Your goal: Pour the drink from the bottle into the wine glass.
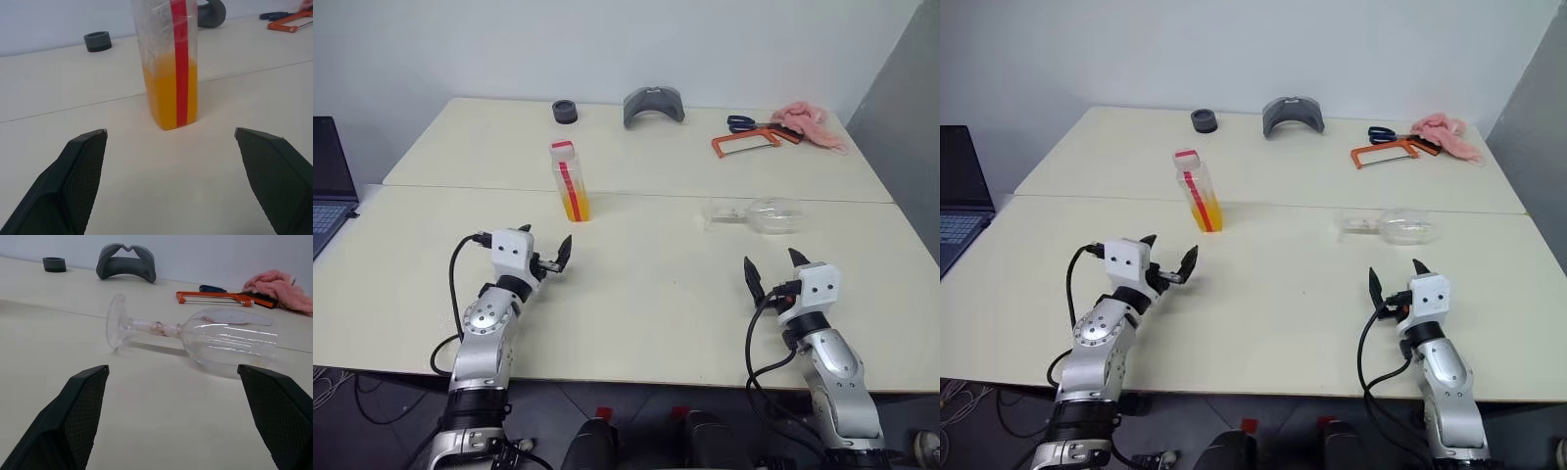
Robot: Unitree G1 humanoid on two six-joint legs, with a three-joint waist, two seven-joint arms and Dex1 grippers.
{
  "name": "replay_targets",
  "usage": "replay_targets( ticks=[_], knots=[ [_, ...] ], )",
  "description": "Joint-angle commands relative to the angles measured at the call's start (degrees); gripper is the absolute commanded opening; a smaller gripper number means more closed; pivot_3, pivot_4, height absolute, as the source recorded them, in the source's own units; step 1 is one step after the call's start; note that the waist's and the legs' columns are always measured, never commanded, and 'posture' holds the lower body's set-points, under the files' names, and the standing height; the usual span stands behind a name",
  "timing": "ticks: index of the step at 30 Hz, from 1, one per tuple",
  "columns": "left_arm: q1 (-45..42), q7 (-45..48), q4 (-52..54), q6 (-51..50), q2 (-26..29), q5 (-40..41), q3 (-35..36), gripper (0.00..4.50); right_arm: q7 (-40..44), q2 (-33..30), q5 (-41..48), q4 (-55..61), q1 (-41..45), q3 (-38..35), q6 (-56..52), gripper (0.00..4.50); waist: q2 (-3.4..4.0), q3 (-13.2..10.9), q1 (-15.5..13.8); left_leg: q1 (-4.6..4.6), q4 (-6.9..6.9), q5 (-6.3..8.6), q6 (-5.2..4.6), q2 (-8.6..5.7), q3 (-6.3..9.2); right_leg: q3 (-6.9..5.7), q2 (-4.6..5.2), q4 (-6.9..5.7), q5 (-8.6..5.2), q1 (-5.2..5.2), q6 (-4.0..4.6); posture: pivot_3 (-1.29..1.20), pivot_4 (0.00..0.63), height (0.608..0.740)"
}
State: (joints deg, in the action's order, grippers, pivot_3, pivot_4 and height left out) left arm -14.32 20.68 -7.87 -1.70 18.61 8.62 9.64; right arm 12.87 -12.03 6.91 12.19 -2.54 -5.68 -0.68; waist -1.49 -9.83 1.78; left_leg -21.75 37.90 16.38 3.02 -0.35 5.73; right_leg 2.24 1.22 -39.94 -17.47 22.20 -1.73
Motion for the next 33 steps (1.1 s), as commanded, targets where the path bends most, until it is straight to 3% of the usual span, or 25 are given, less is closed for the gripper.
replay_targets(
  ticks=[1, 26, 33],
  knots=[
    [-1.16, 0.83, 0.66, 2.36, -0.06, 1.04, 0.14, 4.47, -0.33, -0.22, 0.14, 1.37, 0.21, -1.03, 1.4, 4.5, 0.0, 0.0, 0.0, 0.0, 0.0, 0.0, 0.0, 0.0, 0.0, 0.0, 0.0, 0.0, 0.0, 0.0, 0.0, 0.0, 0.15, 0.74],
    [-1.25, 0.55, 0.34, 3.22, 0.33, -0.49, -0.35, 4.47, 1.03, -0.15, 1.11, 2.77, -0.53, -0.4, 0.36, 4.5, 0.0, 0.0, 0.0, 0.0, 0.0, 0.0, 0.0, 0.0, 0.0, 0.0, 0.0, 0.0, 0.0, 0.0, 0.0, 0.0, 0.15, 0.74],
    [-4.1, -2.62, -1.72, 2.73, -0.78, -2.4, -1.29, 4.47, 6.19, -3.12, 2.76, 5.46, -0.56, 1.54, -1.83, 4.5, 0.0, 0.0, -0.03, -0.01, 0.01, 0.0, 0.0, -0.02, 0.0, -0.01, 0.0, 0.0, 0.0, 0.0, 0.0, 0.0, 0.15, 0.74]
  ],
)
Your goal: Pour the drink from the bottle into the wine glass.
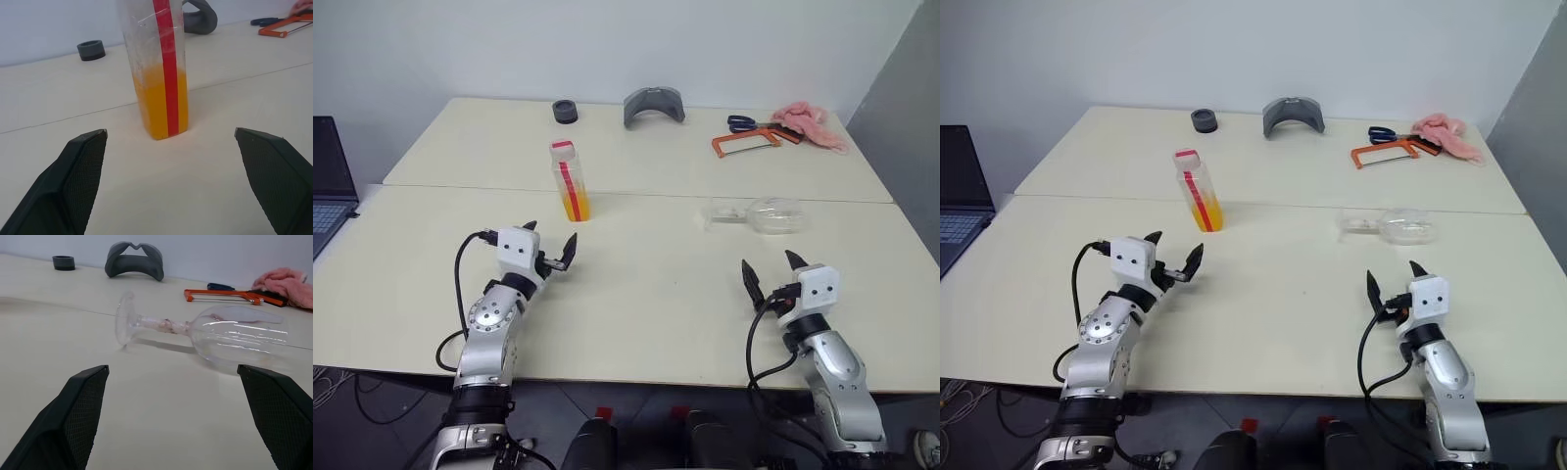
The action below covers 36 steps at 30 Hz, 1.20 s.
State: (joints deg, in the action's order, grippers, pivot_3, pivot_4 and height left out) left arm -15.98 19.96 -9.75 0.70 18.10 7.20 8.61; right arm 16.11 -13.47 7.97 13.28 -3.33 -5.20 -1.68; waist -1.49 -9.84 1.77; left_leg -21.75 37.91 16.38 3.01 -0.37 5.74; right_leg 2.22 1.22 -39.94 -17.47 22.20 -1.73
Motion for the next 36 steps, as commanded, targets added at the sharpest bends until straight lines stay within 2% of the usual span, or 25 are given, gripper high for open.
replay_targets(
  ticks=[1, 11, 17, 30, 36],
  knots=[
    [-3.04, -2.14, -0.09, -0.1, -0.58, -0.6, -0.17, 4.47, 4.04, -2.21, 2.57, 5.21, 0.36, 1.33, -1.84, 4.5, 0.0, 0.0, -0.01, 0.0, 0.0, 0.0, 0.0, 0.0, 0.02, -0.01, 0.0, 0.0, 0.0, 0.0, 0.0, 0.0, 0.15, 0.74],
    [-11.21, -5.01, -3.36, -4.23, -4.03, -0.85, -1.91, 4.47, 15.27, -12.49, 14.7, 19.02, 3.94, 4.47, -19.36, 4.5, -0.01, -0.01, -0.04, -0.04, 0.04, 0.0, 0.0, -0.02, 0.06, -0.05, -0.01, 0.02, 0.0, -0.02, -0.01, 0.0, 0.15, 0.74],
    [-15.02, -8.77, -6.1, -4.2, -6.03, -1.5, -1.54, 4.47, 17.33, -15.96, 19.9, 23.39, 7.08, 4.37, -26.53, 4.5, -0.04, -0.02, -0.01, -0.06, 0.05, 0.0, 0.0, -0.04, 0.06, -0.06, -0.01, 0.04, 0.0, -0.02, -0.01, 0.0, 0.15, 0.74],
    [-20.48, -14.84, -10.96, -4.89, -7.17, -2.01, -1.01, 4.47, 17.37, -17.05, 22.41, 23.12, 11.68, 3.23, -29.05, 4.5, -0.06, -0.04, -0.1, -0.1, 0.05, 0.0, 0.0, -0.06, 0.06, -0.07, 0.02, 0.06, 0.01, -0.01, -0.03, 0.0, 0.15, 0.74],
    [-24.31, -17.53, -14.51, -5.68, -7.24, -2.86, -1.15, 4.47, 19.3, -18.81, 26.18, 23.2, 15.5, 2.91, -32.13, 4.5, -0.07, -0.04, -0.09, -0.1, 0.05, 0.0, 0.0, -0.07, 0.06, -0.08, 0.01, 0.06, 0.01, 0.0, -0.03, 0.0, 0.15, 0.74]
  ],
)
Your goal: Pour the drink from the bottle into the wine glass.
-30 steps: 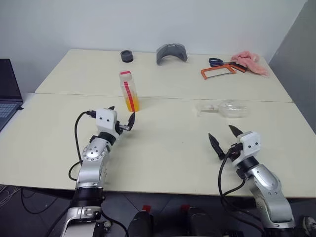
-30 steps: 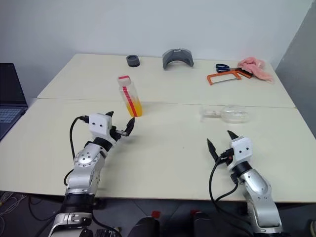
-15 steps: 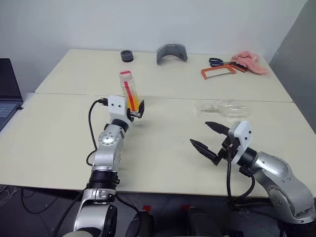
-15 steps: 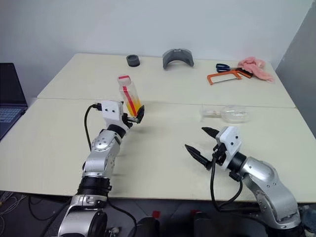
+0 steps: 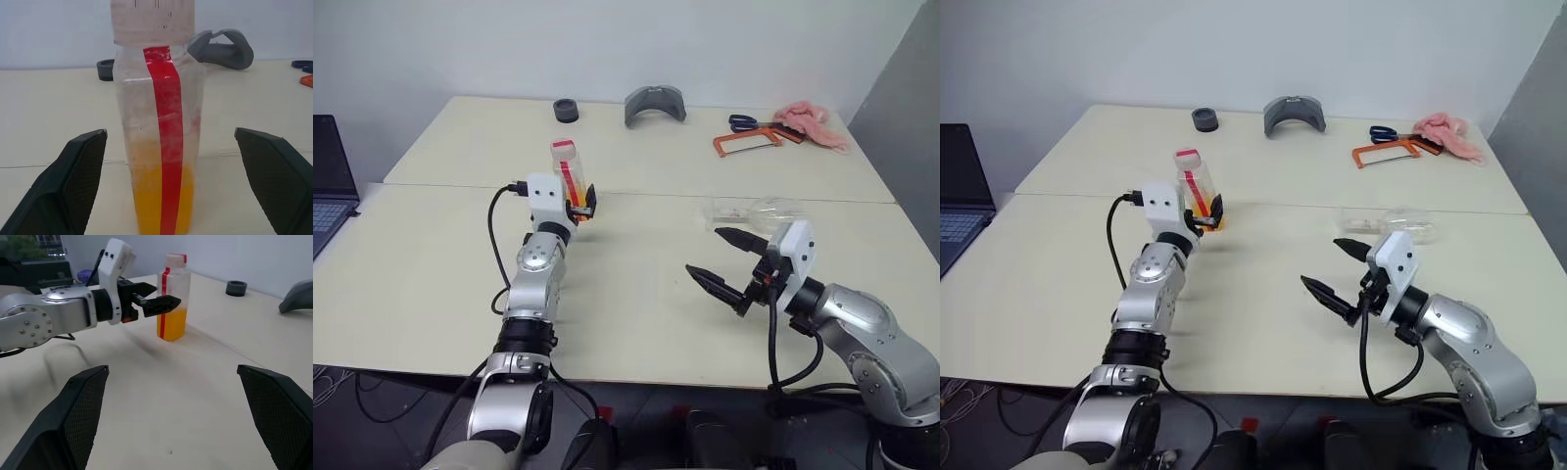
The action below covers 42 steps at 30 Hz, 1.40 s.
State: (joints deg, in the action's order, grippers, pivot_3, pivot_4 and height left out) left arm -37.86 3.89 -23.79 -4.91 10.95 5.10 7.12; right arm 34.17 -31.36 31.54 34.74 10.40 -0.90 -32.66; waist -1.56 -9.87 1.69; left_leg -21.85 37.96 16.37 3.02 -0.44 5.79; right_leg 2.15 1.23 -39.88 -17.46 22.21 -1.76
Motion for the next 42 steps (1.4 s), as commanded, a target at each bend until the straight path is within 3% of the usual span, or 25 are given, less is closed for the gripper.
replay_targets(
  ticks=[1, 23, 42],
  knots=[
    [-2.98, -2.07, -1.09, -0.09, -0.19, -0.89, 0.35, 4.47, 1.46, -1.19, 3.19, 1.63, 2.28, -1.59, -1.63, 4.5, 0.0, 0.0, -0.01, -0.01, 0.0, 0.0, 0.0, 0.0, 0.01, -0.01, 0.0, 0.01, 0.0, 0.0, 0.0, 0.0, 0.15, 0.74],
    [-16.72, -8.58, -19.17, 4.0, -1.05, -3.57, -0.15, 4.47, 1.75, -1.91, 4.77, 1.08, 5.21, -0.88, -3.44, 4.5, -0.05, -0.03, -0.02, -0.07, 0.0, -0.01, 0.02, -0.02, 0.0, -0.02, 0.02, 0.03, 0.0, 0.04, 0.0, 0.0, 0.15, 0.74],
    [-19.97, -9.59, -25.17, 6.63, 0.03, -4.99, -0.53, 4.47, 1.8, -1.05, 4.42, 0.47, 5.65, -0.49, -3.19, 4.5, -0.05, -0.03, -0.01, -0.08, -0.01, -0.07, 0.13, -0.03, -0.02, -0.01, 0.02, 0.04, 0.0, 0.06, 0.0, 0.0, 0.15, 0.74]
  ],
)
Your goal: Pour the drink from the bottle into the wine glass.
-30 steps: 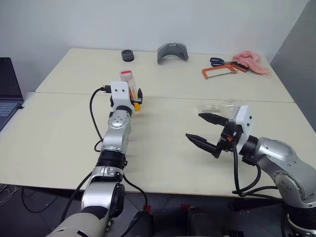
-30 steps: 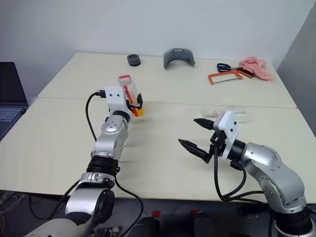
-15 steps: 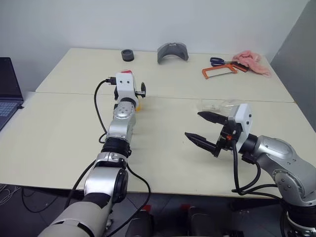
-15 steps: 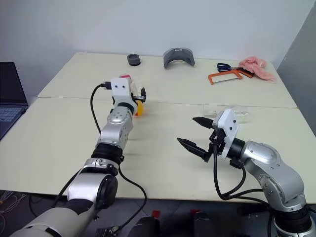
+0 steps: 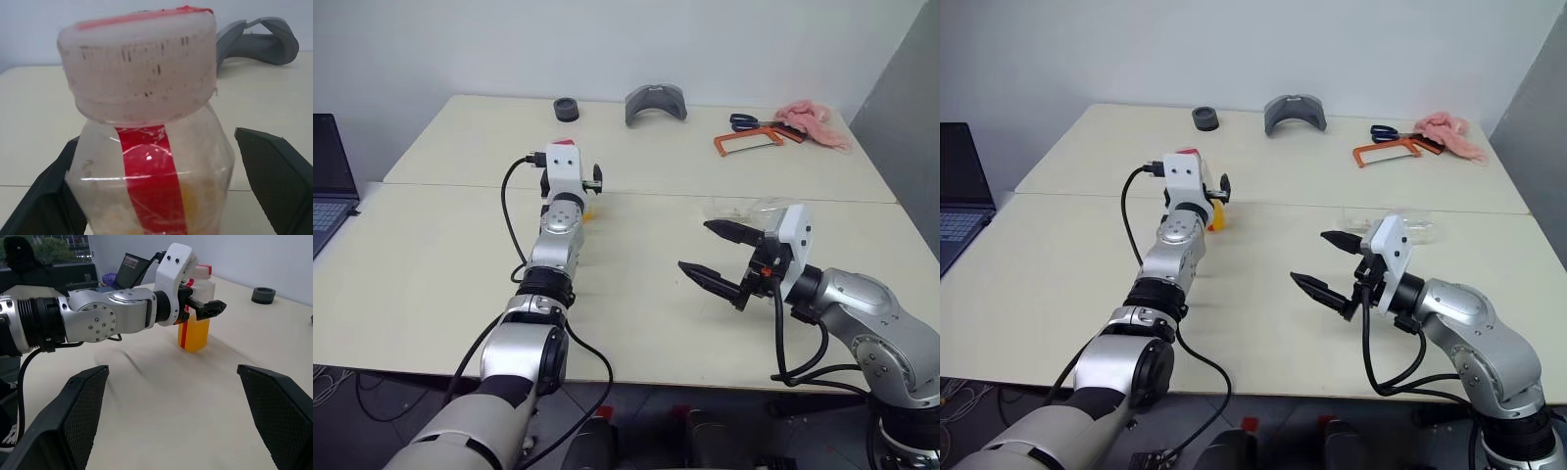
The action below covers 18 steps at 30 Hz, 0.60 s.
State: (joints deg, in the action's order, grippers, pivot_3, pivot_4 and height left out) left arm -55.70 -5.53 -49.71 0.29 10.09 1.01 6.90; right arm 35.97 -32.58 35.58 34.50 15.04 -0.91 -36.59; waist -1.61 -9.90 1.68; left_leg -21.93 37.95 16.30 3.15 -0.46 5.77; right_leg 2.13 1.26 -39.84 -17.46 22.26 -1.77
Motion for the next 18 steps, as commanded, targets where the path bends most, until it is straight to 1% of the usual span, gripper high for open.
replay_targets(
  ticks=[1, 4, 5, 7, 11, 12, 13, 14, 18],
  knots=[
    [-2.2, -0.2, 0.62, 1.58, 0.98, -1.04, -0.37, 4.47, 0.03, 0.19, 0.34, 0.64, 1.03, -0.45, 0.75, 4.5, 0.0, 0.0, 0.01, 0.0, 0.0, 0.0, 0.0, 0.0, 0.0, 0.0, 0.0, 0.0, 0.0, 0.0, 0.0, 0.0, 0.15, 0.74],
    [-2.22, -0.31, 0.68, 1.7, 1.11, -1.32, -0.52, 4.47, 0.04, 0.17, 0.36, 0.7, 0.92, -0.49, 0.71, 4.5, 0.0, 0.0, 0.0, 0.0, 0.0, 0.0, 0.0, 0.0, 0.0, 0.0, 0.0, -0.01, 0.0, 0.01, 0.0, 0.0, 0.15, 0.74],
    [-2.25, -0.31, 0.65, 1.71, 1.14, -1.39, -0.55, 4.08, 0.04, 0.18, 0.37, 0.66, 0.93, -0.49, 0.69, 4.5, 0.0, 0.0, 0.0, 0.0, 0.0, 0.0, 0.0, 0.0, 0.0, 0.0, 0.0, -0.01, 0.0, 0.01, 0.0, 0.0, 0.15, 0.74],
    [-2.26, -0.53, 0.7, 1.81, 1.25, -1.63, -0.57, 3.57, 0.05, 0.18, 0.42, 0.58, 0.93, -0.54, 0.64, 4.5, 0.0, 0.0, 0.0, 0.0, 0.0, 0.0, 0.01, 0.0, 0.0, 0.0, 0.0, -0.01, 0.0, 0.01, 0.0, 0.0, 0.15, 0.74],
    [-2.21, -0.81, 0.78, 1.87, 1.34, -1.76, -0.46, 2.29, 0.09, 0.16, 0.56, 0.51, 0.92, -0.66, 0.63, 4.5, 0.0, 0.0, 0.01, 0.0, 0.0, -0.01, 0.01, 0.0, 0.0, 0.0, 0.0, -0.01, 0.0, 0.01, 0.0, 0.0, 0.15, 0.74],
    [-2.09, -0.75, 0.97, 1.98, 1.32, -1.64, -0.37, 2.01, 0.1, 0.16, 0.6, 0.55, 0.87, -0.69, 0.64, 4.5, 0.0, 0.0, 0.02, 0.0, 0.0, 0.0, 0.01, 0.0, 0.0, 0.0, 0.0, -0.01, 0.0, 0.01, 0.0, 0.0, 0.15, 0.74],
    [-1.98, -0.66, 1.16, 2.09, 1.29, -1.49, -0.27, 1.82, 0.1, 0.15, 0.64, 0.57, 0.85, -0.72, 0.66, 4.5, 0.0, 0.0, 0.01, 0.0, 0.0, 0.0, 0.01, 0.0, -0.02, 0.01, 0.0, -0.01, 0.0, 0.02, 0.0, 0.0, 0.15, 0.74],
    [-1.9, -0.44, 1.38, 2.31, 1.26, -1.3, -0.18, 1.76, 0.11, 0.15, 0.63, 0.56, 0.85, -0.73, 0.69, 4.5, 0.0, 0.0, 0.01, -0.01, 0.0, -0.01, 0.01, 0.0, -0.01, 0.0, 0.0, -0.01, 0.0, 0.02, 0.0, 0.0, 0.15, 0.74],
    [-1.19, 1.56, 3.19, 4.12, 0.38, 0.6, 0.69, 1.76, 0.02, 0.09, 0.47, 0.9, 0.67, -0.72, 0.84, 4.5, -0.01, -0.01, 0.01, -0.03, 0.0, -0.01, 0.01, 0.0, -0.01, 0.0, 0.0, -0.01, 0.0, 0.03, 0.0, 0.0, 0.15, 0.74]
  ],
)
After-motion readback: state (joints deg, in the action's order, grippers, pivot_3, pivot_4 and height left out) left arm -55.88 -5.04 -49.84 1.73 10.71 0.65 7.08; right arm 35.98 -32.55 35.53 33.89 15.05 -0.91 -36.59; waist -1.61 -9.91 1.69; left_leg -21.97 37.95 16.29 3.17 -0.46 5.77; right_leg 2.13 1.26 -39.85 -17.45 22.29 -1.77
